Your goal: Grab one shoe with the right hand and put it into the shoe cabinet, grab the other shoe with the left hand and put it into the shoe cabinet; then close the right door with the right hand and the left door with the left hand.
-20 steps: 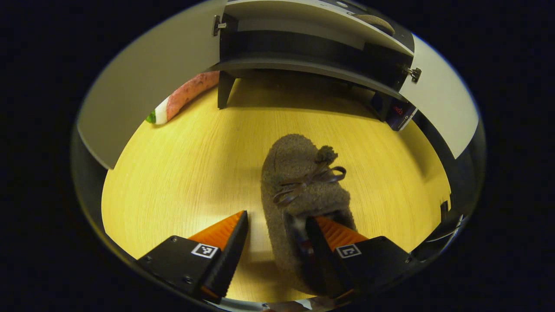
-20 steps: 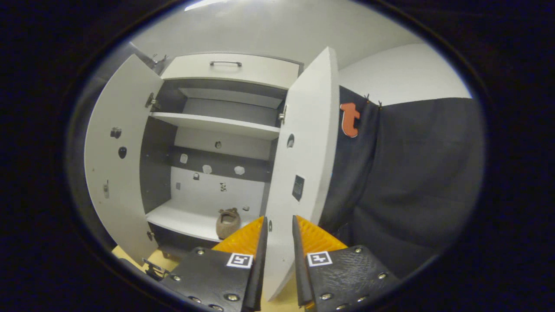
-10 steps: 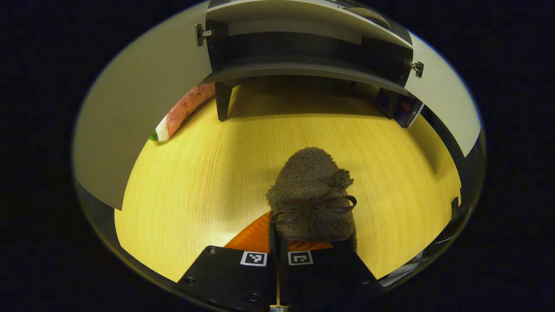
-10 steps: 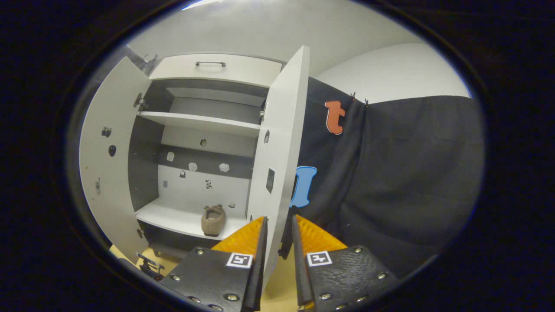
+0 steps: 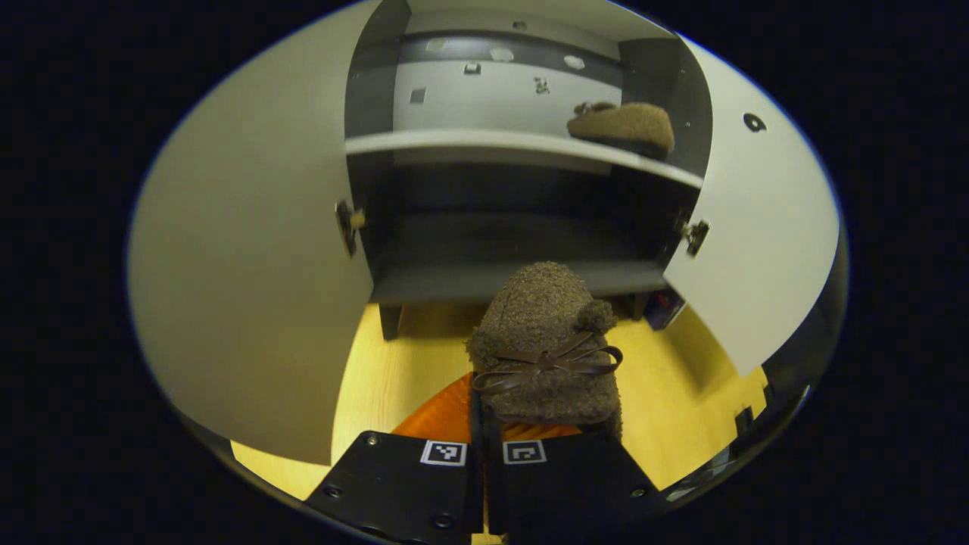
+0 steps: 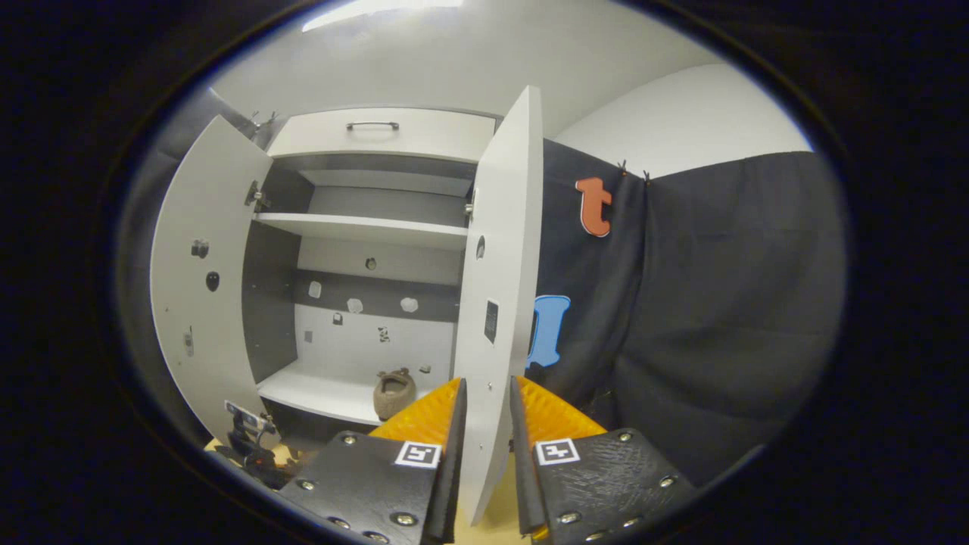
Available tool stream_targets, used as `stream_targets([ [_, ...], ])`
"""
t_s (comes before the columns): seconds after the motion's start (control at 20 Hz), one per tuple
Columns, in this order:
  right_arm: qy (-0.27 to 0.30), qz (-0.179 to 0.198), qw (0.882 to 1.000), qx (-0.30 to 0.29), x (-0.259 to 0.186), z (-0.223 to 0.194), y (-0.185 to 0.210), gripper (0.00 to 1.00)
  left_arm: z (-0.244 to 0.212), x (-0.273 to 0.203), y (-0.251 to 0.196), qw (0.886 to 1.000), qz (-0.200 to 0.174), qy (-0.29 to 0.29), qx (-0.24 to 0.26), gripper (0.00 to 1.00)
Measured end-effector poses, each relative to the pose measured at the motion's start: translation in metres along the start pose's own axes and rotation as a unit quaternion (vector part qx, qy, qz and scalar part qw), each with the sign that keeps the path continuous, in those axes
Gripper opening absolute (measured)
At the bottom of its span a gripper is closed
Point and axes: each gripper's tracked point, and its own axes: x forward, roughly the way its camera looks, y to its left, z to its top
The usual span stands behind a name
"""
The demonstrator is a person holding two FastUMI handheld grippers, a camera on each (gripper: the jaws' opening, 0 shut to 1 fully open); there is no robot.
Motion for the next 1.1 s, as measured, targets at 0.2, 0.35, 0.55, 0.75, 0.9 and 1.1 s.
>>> stream_targets([
  [0.2, -0.009, -0.004, 1.000, 0.012, -0.003, 0.004, -0.009, 0.31, 0.089, -0.003, -0.016, 0.997, -0.017, -0.067, -0.016, 0.03],
  [0.35, -0.011, -0.011, 1.000, 0.018, -0.008, 0.005, -0.020, 0.31, 0.152, 0.000, -0.020, 0.994, -0.019, -0.105, -0.028, 0.04],
  [0.55, -0.012, -0.032, 0.999, 0.023, -0.012, 0.004, -0.044, 0.31, 0.224, 0.020, -0.014, 0.989, -0.004, -0.144, -0.017, 0.03],
  [0.75, -0.010, -0.064, 0.998, 0.024, -0.019, 0.002, -0.076, 0.31, 0.281, 0.048, -0.006, 0.987, 0.012, -0.161, -0.016, 0.03],
  [0.9, -0.005, -0.088, 0.996, 0.028, -0.014, -0.011, -0.099, 0.31, 0.314, 0.070, -0.001, 0.985, 0.020, -0.168, -0.021, 0.03],
  [1.1, 0.004, -0.120, 0.992, 0.028, -0.019, -0.019, -0.126, 0.31, 0.328, 0.101, 0.009, 0.987, 0.041, -0.158, -0.009, 0.03],
])
